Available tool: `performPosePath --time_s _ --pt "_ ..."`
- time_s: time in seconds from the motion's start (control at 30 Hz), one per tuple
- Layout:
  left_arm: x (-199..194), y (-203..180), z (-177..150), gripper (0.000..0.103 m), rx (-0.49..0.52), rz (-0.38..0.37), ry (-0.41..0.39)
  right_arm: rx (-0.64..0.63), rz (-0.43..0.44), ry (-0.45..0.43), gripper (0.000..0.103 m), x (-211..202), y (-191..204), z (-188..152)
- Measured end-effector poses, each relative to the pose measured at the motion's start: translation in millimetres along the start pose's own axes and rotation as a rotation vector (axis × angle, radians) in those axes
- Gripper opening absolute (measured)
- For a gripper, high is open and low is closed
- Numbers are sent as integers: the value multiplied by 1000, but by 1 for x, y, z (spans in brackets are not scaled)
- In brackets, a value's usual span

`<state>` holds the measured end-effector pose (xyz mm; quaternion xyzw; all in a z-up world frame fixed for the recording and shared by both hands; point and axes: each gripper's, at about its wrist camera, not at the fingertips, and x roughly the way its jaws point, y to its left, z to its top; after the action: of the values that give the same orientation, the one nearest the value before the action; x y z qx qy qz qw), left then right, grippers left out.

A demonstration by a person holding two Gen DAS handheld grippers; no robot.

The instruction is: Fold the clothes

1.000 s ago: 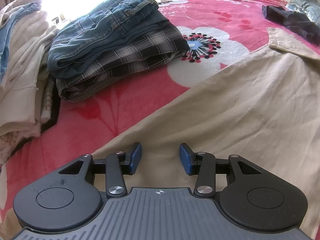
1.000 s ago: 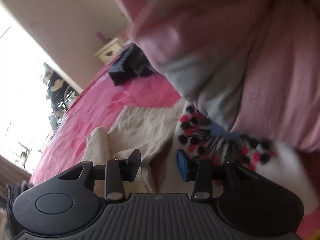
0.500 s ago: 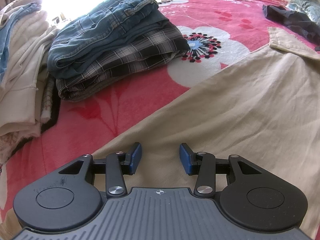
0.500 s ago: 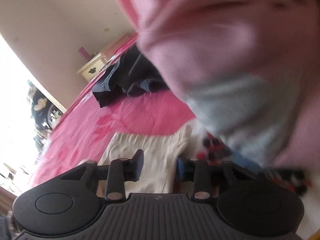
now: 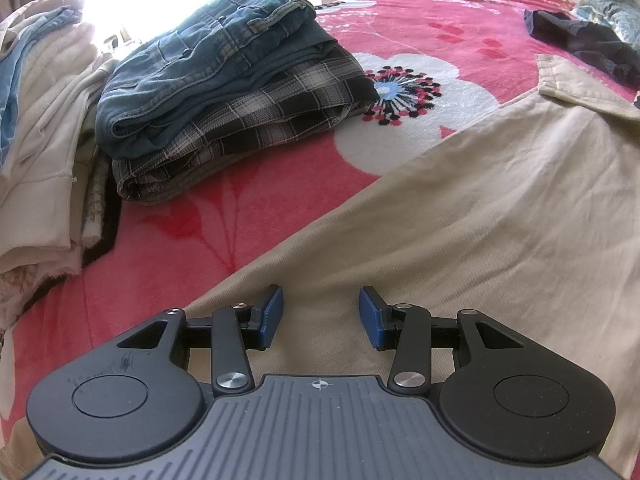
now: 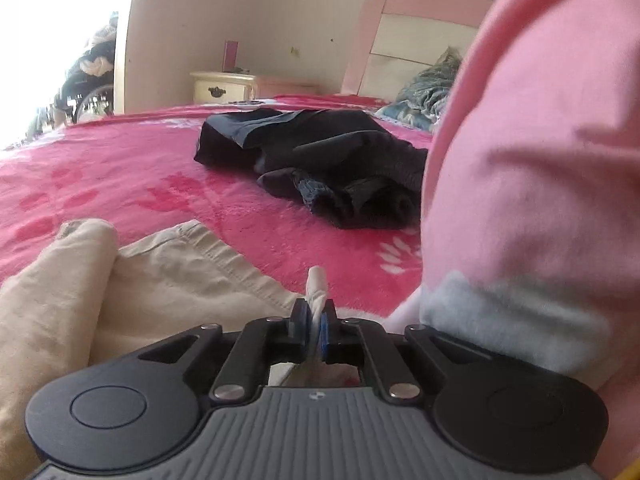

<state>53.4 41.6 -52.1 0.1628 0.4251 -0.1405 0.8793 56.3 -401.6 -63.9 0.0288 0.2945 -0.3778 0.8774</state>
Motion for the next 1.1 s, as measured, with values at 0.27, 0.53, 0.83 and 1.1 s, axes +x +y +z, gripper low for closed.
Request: performPosePath --time_s 0.27,0.53,0.83,1.1 --pt "0 0 0 42 0 -5 -3 -218 -135 -13 19 -5 28 -4" --pt "1 -1 1 42 -1 -3 -4 -337 -179 -78 25 -19 36 -3" --pt "1 -1 2 42 0 -3 -3 -351 -227 -262 33 -40 35 16" --pt "2 -1 3 42 -3 -8 -4 -181 66 -333 32 -66 3 68"
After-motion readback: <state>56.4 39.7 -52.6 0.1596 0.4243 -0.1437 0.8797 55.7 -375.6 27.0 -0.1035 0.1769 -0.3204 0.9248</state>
